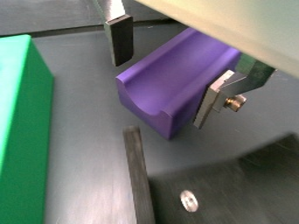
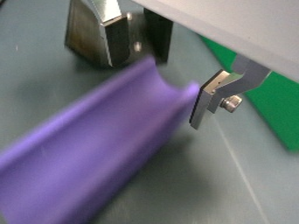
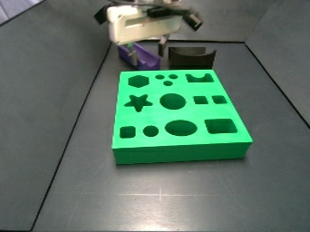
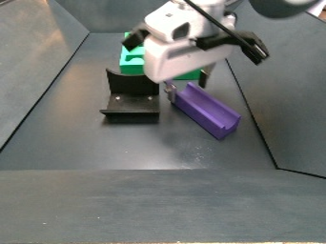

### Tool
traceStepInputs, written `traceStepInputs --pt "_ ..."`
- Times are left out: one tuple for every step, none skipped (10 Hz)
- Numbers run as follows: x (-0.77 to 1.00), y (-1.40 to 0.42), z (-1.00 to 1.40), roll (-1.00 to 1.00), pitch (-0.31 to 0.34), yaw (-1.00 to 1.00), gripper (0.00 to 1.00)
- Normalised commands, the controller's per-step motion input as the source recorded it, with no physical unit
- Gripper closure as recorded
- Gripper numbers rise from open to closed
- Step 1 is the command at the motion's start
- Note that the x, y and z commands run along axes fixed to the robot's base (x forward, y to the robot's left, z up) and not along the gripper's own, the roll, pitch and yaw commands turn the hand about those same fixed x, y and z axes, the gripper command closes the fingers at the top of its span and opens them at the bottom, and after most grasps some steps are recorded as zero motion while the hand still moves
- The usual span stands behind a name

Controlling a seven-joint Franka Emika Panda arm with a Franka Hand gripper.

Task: Pick up the arch object. Move up. Place the arch object on the fixture. Regrasp the arch object. Move to above the board. Insert the arch object.
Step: Pick up the arch object.

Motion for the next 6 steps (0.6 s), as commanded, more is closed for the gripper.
traceStepInputs --pt "-0.21 0.00 -0.51 0.19 0.000 0.00 0.00" --pt "-0.04 0.00 -0.47 0.17 -0.010 0.00 0.00" --pt "0.01 -0.04 -0.25 0.12 -0.013 -0.01 0.00" --pt "0.05 0.00 0.00 0.00 -0.009 0.00 0.00" --pt "0.04 -0.01 0.00 0.00 0.000 0.00 0.00" --pt "0.03 0.00 0.00 0.00 0.000 0.00 0.00"
